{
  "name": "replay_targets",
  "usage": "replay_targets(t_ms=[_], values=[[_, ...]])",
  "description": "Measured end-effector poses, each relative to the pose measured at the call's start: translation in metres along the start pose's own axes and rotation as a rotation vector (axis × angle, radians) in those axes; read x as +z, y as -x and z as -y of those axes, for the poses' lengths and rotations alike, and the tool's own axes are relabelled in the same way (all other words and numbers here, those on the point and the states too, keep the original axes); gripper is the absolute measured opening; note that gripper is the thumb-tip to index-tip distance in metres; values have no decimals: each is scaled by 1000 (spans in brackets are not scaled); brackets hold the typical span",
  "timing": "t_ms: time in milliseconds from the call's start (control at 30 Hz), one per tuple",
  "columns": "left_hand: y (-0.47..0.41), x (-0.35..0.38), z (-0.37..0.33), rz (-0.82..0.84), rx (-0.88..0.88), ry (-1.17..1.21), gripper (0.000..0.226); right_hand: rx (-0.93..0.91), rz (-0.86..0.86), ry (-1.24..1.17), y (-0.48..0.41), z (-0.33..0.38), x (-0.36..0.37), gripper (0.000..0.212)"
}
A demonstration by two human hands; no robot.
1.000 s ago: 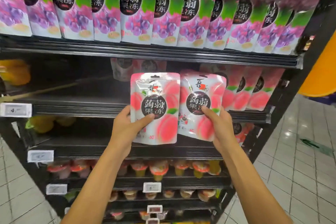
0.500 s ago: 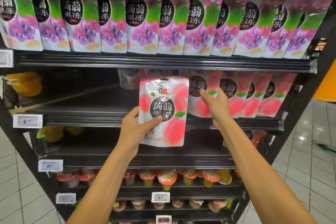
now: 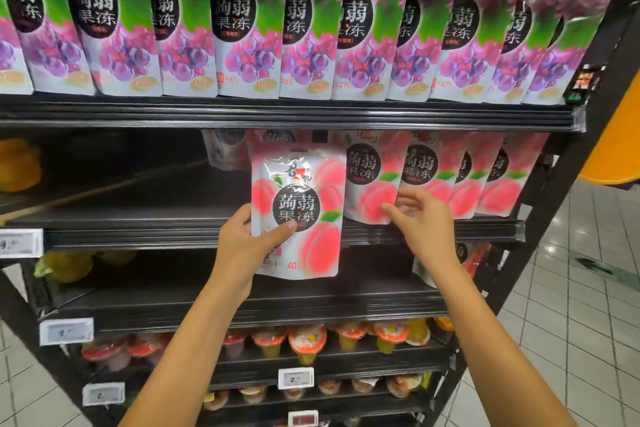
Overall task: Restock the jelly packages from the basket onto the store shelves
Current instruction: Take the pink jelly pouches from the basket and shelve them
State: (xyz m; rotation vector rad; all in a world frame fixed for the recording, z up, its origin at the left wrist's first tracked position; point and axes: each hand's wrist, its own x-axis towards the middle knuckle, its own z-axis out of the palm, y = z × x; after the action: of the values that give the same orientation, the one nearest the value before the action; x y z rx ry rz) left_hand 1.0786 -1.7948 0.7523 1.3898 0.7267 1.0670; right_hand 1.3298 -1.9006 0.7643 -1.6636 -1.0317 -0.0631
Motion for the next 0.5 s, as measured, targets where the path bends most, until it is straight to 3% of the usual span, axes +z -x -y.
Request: replay_targets(t_ms=[267,500], values=[[-7,14,0,17,2,-9,44,110,-124,132,4,-8,-4,11],[-11,27,-4,20,-13,-7,46,87,-195,133,7,-13,-11,20]])
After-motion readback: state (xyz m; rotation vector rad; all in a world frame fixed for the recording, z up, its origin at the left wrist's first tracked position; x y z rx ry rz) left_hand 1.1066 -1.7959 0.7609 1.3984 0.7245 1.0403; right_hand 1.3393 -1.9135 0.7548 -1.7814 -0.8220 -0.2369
